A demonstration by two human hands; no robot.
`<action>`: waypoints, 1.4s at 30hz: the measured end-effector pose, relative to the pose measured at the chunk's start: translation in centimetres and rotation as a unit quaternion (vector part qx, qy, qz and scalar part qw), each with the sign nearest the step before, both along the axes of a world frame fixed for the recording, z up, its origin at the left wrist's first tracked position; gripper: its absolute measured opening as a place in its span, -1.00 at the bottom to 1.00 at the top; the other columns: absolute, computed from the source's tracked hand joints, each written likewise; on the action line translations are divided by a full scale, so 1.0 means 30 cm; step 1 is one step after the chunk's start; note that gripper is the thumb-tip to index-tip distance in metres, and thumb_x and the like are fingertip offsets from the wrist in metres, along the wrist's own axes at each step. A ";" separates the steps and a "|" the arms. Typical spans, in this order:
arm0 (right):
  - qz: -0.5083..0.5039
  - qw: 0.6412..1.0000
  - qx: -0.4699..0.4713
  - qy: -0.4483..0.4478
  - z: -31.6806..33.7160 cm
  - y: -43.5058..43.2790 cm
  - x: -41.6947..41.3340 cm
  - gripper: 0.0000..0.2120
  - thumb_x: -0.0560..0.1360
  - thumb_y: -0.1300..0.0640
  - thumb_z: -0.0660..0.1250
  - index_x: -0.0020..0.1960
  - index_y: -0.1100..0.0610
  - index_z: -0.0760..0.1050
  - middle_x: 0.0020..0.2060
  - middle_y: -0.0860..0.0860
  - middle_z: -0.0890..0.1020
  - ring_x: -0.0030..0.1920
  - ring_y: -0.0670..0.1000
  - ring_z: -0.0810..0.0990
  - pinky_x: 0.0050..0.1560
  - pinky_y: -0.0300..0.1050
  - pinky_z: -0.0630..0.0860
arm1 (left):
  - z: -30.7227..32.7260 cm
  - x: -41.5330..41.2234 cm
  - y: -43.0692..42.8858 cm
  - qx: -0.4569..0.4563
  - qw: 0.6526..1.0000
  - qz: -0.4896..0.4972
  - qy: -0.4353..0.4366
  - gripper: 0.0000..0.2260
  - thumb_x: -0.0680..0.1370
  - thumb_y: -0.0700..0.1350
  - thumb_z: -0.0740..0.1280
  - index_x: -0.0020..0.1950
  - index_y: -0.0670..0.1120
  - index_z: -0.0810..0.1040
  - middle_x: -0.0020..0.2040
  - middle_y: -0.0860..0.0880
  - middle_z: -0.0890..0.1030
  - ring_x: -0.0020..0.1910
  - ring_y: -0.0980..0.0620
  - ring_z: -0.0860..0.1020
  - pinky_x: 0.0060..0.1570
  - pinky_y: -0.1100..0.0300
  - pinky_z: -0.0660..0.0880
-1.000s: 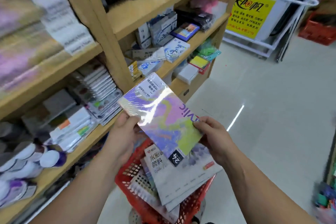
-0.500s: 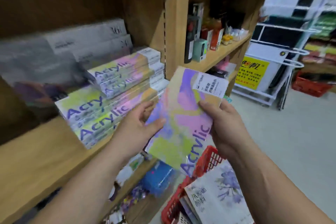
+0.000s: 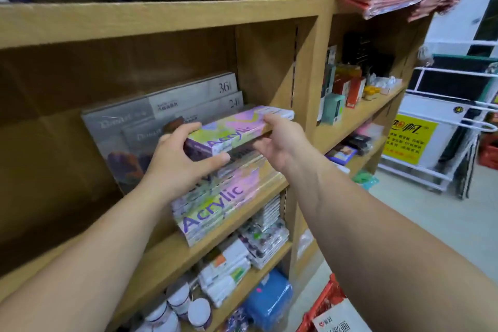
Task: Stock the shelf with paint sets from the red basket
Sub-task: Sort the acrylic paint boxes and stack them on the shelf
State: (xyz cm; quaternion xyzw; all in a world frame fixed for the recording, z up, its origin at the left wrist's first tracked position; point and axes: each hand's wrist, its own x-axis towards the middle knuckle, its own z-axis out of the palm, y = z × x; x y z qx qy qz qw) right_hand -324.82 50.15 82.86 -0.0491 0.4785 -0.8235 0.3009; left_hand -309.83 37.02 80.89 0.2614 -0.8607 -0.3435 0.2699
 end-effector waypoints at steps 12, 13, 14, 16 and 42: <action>-0.009 0.990 0.110 0.087 -0.093 0.054 -0.126 -0.73 0.68 0.35 0.16 0.27 0.06 0.46 0.06 0.03 0.63 0.04 0.07 0.67 0.19 0.07 0.66 | -0.046 -0.119 -0.077 -0.103 0.989 0.041 -0.103 -0.30 0.50 0.34 0.39 0.57 0.07 0.39 0.35 0.01 0.62 0.34 -0.10 0.53 0.28 0.01 0.47; -0.004 0.987 0.125 0.106 -0.099 0.058 -0.134 -0.67 0.68 0.35 0.15 0.30 0.01 0.47 0.07 -0.02 0.64 0.02 0.05 0.66 0.14 0.03 0.68 | -0.046 -0.132 -0.065 -0.115 0.985 0.049 -0.120 -0.30 0.53 0.35 0.34 0.58 0.04 0.36 0.33 -0.03 0.62 0.33 -0.15 0.53 0.26 -0.03 0.48; 0.002 0.983 0.134 0.122 -0.103 0.063 -0.140 -0.61 0.67 0.36 0.14 0.33 -0.04 0.47 0.09 -0.06 0.63 0.01 0.04 0.64 0.08 -0.01 0.68 | -0.045 -0.144 -0.054 -0.127 0.981 0.058 -0.137 -0.30 0.55 0.36 0.31 0.57 0.00 0.34 0.32 -0.08 0.60 0.32 -0.19 0.52 0.24 -0.05 0.47; 0.019 0.979 0.139 0.147 -0.100 0.076 -0.150 -0.50 0.66 0.39 0.12 0.41 -0.11 0.42 0.15 -0.09 0.60 0.01 0.03 0.62 0.01 -0.07 0.67 | -0.043 -0.159 -0.040 -0.139 0.975 0.072 -0.155 -0.34 0.57 0.35 0.28 0.52 -0.05 0.35 0.31 -0.12 0.58 0.30 -0.23 0.51 0.23 -0.08 0.48; -0.135 0.980 0.090 0.117 -0.214 0.282 -0.050 -0.24 0.55 0.44 0.29 0.65 0.02 0.14 -0.48 -0.01 0.40 -0.58 -0.11 0.30 -0.50 -0.17 0.30 | -0.041 0.006 -0.070 0.017 0.997 0.055 -0.042 -0.62 0.49 0.01 0.52 0.27 0.11 0.53 0.17 0.08 0.64 0.25 -0.03 0.57 0.15 0.10 0.51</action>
